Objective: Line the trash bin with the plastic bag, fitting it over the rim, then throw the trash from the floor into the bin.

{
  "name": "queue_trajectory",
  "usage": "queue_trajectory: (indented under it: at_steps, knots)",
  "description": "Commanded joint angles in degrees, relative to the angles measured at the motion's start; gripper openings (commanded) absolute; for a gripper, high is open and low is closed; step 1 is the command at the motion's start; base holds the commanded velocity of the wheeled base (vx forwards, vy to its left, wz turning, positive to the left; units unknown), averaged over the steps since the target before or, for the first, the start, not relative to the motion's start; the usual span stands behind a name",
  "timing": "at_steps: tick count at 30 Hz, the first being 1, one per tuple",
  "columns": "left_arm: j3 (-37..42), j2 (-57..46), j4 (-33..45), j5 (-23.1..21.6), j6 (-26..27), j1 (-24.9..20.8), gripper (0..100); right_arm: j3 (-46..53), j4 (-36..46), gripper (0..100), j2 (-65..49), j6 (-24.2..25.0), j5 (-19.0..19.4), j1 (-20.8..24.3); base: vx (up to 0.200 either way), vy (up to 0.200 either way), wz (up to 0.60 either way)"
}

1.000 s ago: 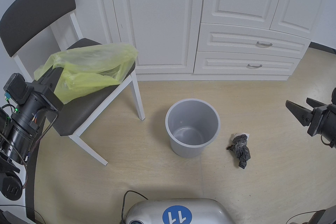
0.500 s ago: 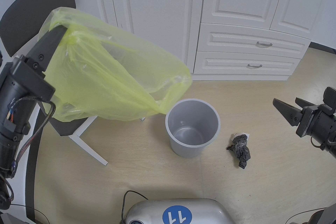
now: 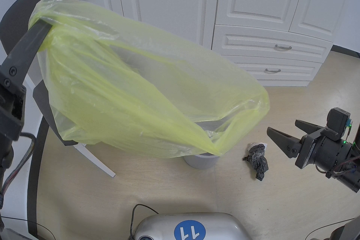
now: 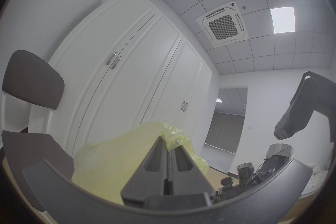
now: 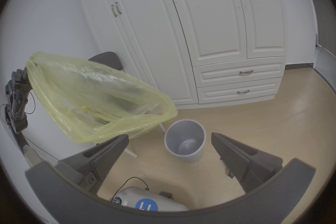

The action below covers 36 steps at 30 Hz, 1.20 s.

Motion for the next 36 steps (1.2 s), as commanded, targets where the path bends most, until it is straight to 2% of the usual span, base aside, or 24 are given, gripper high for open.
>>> queue_trajectory:
  at_steps: [1,11,19,24,32,36]
  knots:
    - [0.31,-0.44,-0.11,-0.03,-0.19,-1.9,0,0.06,-0.43,100,2.55,0.5,0.05,0.66,0.0,0.0,0.0]
    - [1.45,-0.35,-0.55,-0.21,-0.37,-5.6,0,0.15,-3.77,100,2.81,0.94,0.05,0.39,0.0,0.0,0.0]
    - [2.69,0.35,-0.64,-0.38,-0.45,-8.23,0,-0.29,-4.21,100,4.75,3.66,0.14,0.3,0.0,0.0,0.0]
    - [3.04,0.79,-0.64,-0.47,-0.45,-9.64,0,-0.02,-7.72,100,6.68,4.37,0.14,-0.05,0.0,0.0,0.0]
    - [3.04,-0.09,-0.81,-0.65,-0.28,-9.9,0,0.06,-9.83,100,10.02,4.63,-0.04,-1.72,0.0,0.0,0.0]
    - [3.48,-0.53,-0.81,-2.32,-0.28,-9.9,0,-0.02,-9.83,100,10.9,4.81,0.14,-3.04,0.0,0.0,0.0]
